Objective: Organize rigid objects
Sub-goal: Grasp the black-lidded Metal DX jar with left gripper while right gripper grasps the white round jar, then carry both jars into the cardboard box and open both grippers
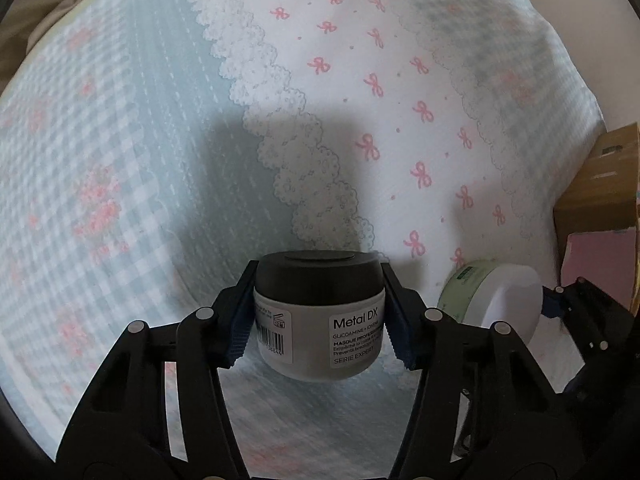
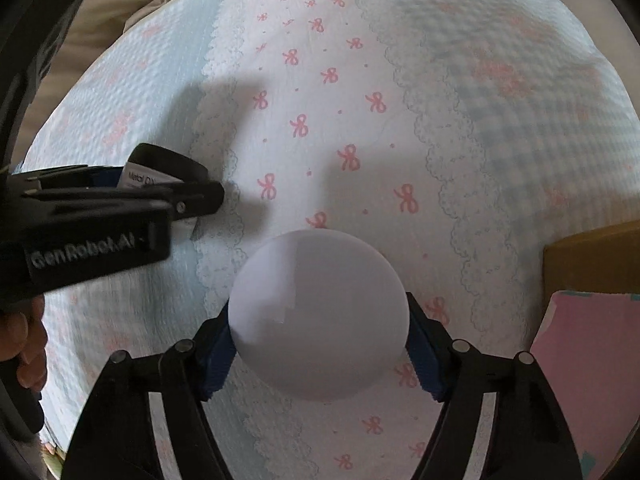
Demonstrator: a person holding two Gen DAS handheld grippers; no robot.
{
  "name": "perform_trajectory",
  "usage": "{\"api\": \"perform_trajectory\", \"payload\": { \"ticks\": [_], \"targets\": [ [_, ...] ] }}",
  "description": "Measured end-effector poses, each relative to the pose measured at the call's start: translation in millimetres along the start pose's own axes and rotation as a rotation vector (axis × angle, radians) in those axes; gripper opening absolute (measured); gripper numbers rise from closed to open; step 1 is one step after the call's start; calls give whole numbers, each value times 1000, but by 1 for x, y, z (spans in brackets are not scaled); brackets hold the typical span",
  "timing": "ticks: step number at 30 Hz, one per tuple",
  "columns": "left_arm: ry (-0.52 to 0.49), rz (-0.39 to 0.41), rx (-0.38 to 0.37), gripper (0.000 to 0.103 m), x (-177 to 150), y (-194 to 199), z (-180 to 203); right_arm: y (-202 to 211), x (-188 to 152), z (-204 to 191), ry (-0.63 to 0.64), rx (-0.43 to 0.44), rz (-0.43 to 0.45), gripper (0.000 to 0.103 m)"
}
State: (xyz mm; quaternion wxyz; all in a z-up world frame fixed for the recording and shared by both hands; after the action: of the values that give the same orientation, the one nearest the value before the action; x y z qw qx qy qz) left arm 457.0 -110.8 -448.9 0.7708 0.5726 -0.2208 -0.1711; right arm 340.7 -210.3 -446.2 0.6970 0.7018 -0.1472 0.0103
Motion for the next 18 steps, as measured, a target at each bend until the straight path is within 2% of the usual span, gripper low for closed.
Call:
{"api": "perform_trajectory", "payload": {
  "ticks": [10, 18],
  "targets": [
    [7, 42, -11, 53, -10, 24, 3, 9, -2, 8, -11, 1, -4, 69],
    [45, 97, -29, 53, -42, 76, -5, 38, -19, 7, -33, 11, 33, 69]
  ]
}}
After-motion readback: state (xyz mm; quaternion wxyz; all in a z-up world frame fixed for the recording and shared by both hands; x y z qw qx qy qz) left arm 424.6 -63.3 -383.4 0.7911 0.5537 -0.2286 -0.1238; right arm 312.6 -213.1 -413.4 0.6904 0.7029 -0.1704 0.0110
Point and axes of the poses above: each gripper's, at about its wrist camera, not at the fingertips, and y roughly against the way its jaws point, z to its right, x to its top, the point moved 2 cm from there along -y, roughly the way its jaws point, and after that the axes turned 8 degrees about -x, right-handed, at the moved point
